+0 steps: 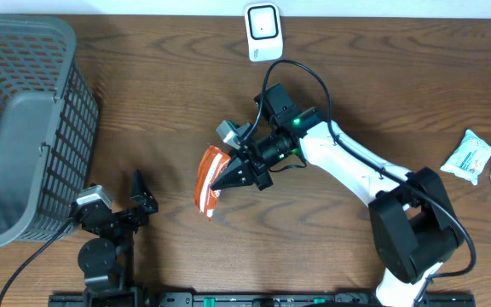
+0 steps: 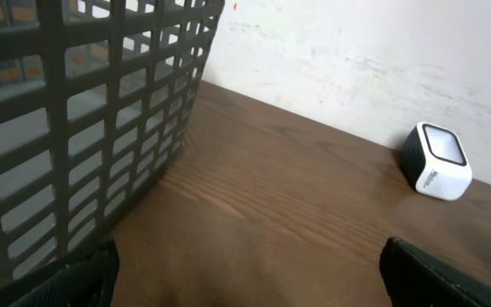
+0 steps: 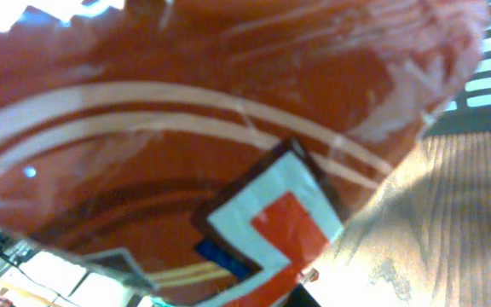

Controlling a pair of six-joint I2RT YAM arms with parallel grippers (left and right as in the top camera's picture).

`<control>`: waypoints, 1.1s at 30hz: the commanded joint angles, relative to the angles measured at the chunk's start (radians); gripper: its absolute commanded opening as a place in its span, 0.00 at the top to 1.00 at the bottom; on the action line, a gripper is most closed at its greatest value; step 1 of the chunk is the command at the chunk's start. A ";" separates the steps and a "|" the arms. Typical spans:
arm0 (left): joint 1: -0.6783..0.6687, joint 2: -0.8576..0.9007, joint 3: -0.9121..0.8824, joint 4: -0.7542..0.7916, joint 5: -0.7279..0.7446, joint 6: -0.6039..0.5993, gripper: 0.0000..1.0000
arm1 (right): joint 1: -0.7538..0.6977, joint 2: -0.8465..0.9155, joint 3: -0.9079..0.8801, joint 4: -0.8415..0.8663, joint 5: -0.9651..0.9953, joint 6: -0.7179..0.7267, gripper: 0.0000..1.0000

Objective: Scan the item barcode
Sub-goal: 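Carry the TOP bar toward the white scanner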

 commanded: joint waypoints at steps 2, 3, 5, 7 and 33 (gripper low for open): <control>-0.005 -0.006 -0.017 -0.032 -0.009 0.017 0.02 | -0.004 0.017 -0.011 0.003 -0.065 -0.017 0.99; -0.005 -0.006 -0.017 -0.032 -0.009 0.017 0.02 | -0.003 0.017 -0.011 0.002 -0.065 -0.016 0.99; -0.005 -0.006 -0.017 -0.032 -0.009 0.017 0.02 | -0.004 0.017 -0.011 0.003 -0.064 -0.011 0.99; -0.005 -0.006 -0.017 -0.032 -0.009 0.017 0.02 | -0.005 0.017 -0.011 0.002 -0.065 -0.008 0.99; -0.005 -0.006 -0.017 -0.032 -0.009 0.017 0.02 | 0.063 0.011 0.346 -0.221 1.300 0.690 0.99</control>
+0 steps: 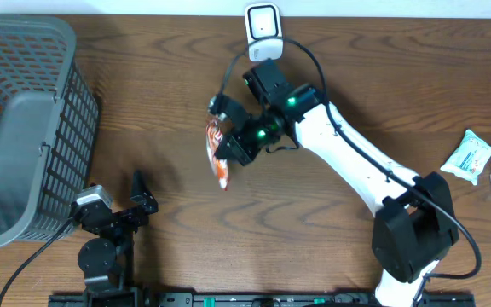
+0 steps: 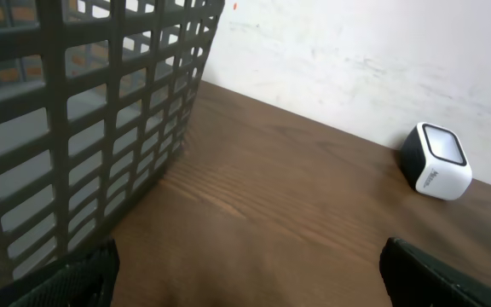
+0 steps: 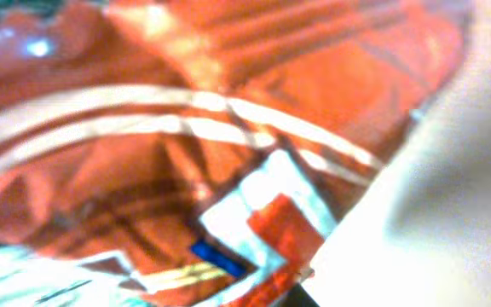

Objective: Scan the item barcode
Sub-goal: 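Carry the TOP bar toward the white scanner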

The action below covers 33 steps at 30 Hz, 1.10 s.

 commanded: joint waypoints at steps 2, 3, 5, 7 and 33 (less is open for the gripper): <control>-0.005 -0.006 -0.017 -0.032 -0.009 0.017 0.02 | 0.025 -0.002 0.059 0.002 0.507 0.004 0.99; -0.005 -0.006 -0.017 -0.032 -0.009 0.017 0.02 | 0.024 -0.002 0.059 0.017 0.534 -0.018 0.99; -0.005 -0.006 -0.017 -0.032 -0.009 0.017 0.02 | 0.014 0.003 0.059 0.061 0.583 -0.058 0.99; -0.005 -0.006 -0.017 -0.032 -0.009 0.017 0.02 | 0.002 0.012 0.059 0.115 0.645 -0.079 0.99; -0.005 -0.006 -0.017 -0.032 -0.009 0.017 0.02 | -0.170 0.679 1.015 -0.028 0.895 0.021 0.99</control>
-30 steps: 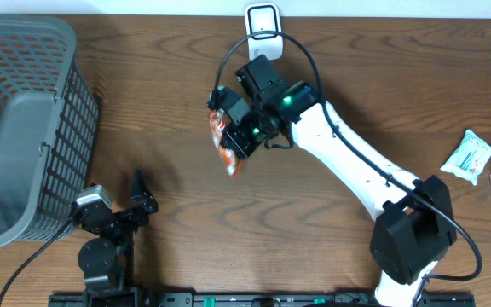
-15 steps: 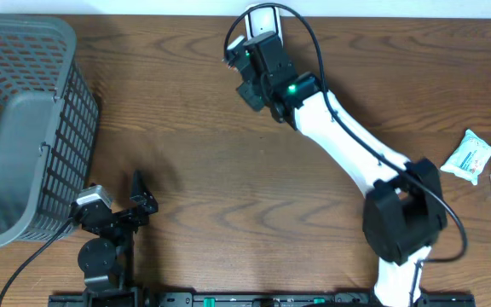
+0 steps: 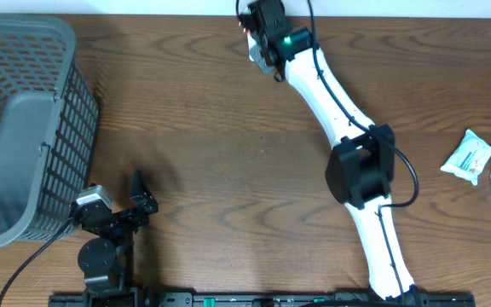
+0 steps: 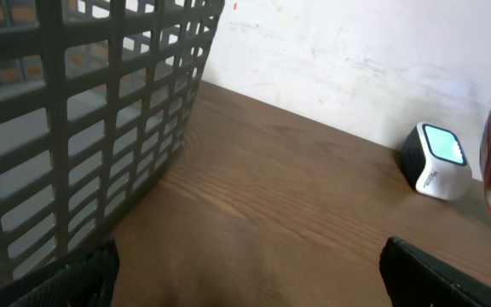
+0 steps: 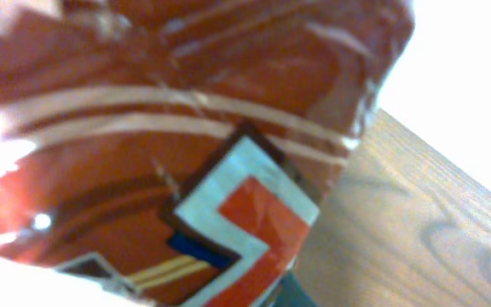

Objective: Scan the item barcode
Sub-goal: 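Carry the TOP bar toward the white scanner, then hold the TOP bar in front of the scanner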

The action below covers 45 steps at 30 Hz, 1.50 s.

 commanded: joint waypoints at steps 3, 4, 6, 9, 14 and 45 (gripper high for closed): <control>-0.005 -0.006 -0.017 -0.032 -0.009 0.017 0.03 | 0.011 0.096 0.185 -0.035 0.014 0.134 0.99; -0.005 -0.006 -0.017 -0.032 -0.009 0.017 0.02 | 0.012 0.101 0.185 -0.033 0.014 0.156 0.99; -0.005 -0.006 -0.017 -0.032 -0.009 0.017 0.02 | 0.013 0.113 0.185 -0.026 0.010 0.205 0.99; -0.005 -0.006 -0.017 -0.032 -0.009 0.017 0.02 | 0.004 0.122 0.184 0.004 0.005 0.338 0.99; -0.005 -0.006 -0.017 -0.032 -0.009 0.017 0.02 | -0.044 0.126 0.184 0.064 -0.224 0.623 0.99; -0.005 -0.006 -0.017 -0.032 -0.009 0.017 0.02 | -0.047 0.196 0.182 0.232 -0.500 1.833 0.99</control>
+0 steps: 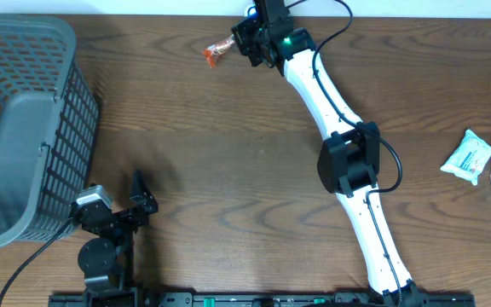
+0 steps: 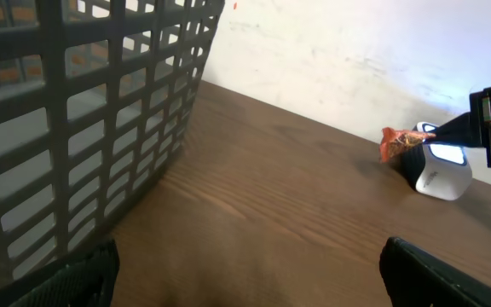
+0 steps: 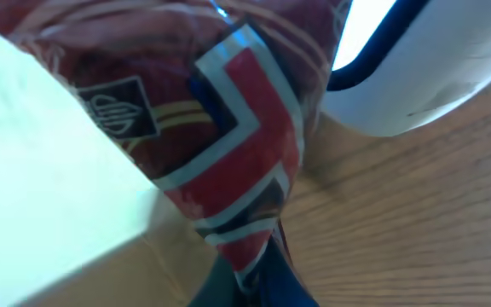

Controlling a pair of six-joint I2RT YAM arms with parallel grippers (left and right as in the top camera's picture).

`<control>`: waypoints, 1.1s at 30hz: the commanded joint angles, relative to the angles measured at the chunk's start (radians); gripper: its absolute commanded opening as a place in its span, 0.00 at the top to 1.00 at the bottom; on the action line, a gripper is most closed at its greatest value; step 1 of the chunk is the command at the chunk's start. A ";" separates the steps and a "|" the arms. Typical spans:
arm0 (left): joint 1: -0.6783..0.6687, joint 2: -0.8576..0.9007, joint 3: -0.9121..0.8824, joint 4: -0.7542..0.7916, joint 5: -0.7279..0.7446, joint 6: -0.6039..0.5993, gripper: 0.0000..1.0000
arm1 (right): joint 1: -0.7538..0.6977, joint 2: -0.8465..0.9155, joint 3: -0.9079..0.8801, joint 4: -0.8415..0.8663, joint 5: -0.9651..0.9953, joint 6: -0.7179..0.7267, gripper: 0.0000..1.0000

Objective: Scan the item barcode
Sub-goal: 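Hold the TOP bar in front of the scanner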

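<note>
My right gripper [image 1: 239, 38] reaches to the table's far edge, shut on an orange-red snack packet [image 1: 218, 49] that sticks out to its left. The left wrist view shows the packet [image 2: 395, 143] just left of the white scanner [image 2: 440, 170], whose face is lit. Up close, the packet [image 3: 228, 128] shows white stripes and a logo, and the scanner [image 3: 416, 77] lies behind it at the upper right. From overhead the arm hides most of the scanner. My left gripper [image 1: 141, 196] rests open at the near left, nothing between its fingers [image 2: 83, 273].
A tall grey mesh basket [image 1: 15, 119] fills the left side of the table. At the right edge lie a white packet [image 1: 469, 156], a green-topped bottle and a small orange-white item. A white wall runs behind the scanner.
The right gripper has turned at the scanner. The packet was at the scanner's right side and now sticks out on its left. The left arm has not moved.
The right gripper held the packet over the middle of the table. Then it was farther back, close to the scanner. Then the packet was at the scanner, whose face had lit up. Now the packet is at the scanner's left. The left gripper stayed open and still.
</note>
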 commanded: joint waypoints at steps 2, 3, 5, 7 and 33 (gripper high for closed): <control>-0.005 -0.006 -0.017 -0.032 -0.009 0.017 0.02 | -0.012 0.003 0.020 0.005 0.021 0.169 0.98; -0.005 -0.006 -0.017 -0.032 -0.009 0.017 0.02 | -0.013 0.003 0.020 0.005 0.021 0.191 0.98; -0.005 -0.006 -0.017 -0.032 -0.009 0.017 0.02 | -0.014 0.003 0.020 0.009 0.032 0.248 0.98; -0.005 -0.006 -0.017 -0.032 -0.009 0.017 0.02 | -0.014 0.003 0.015 0.028 0.044 0.264 0.99; -0.005 -0.006 -0.017 -0.032 -0.009 0.017 0.02 | -0.076 0.003 -0.162 0.382 -0.138 0.370 0.99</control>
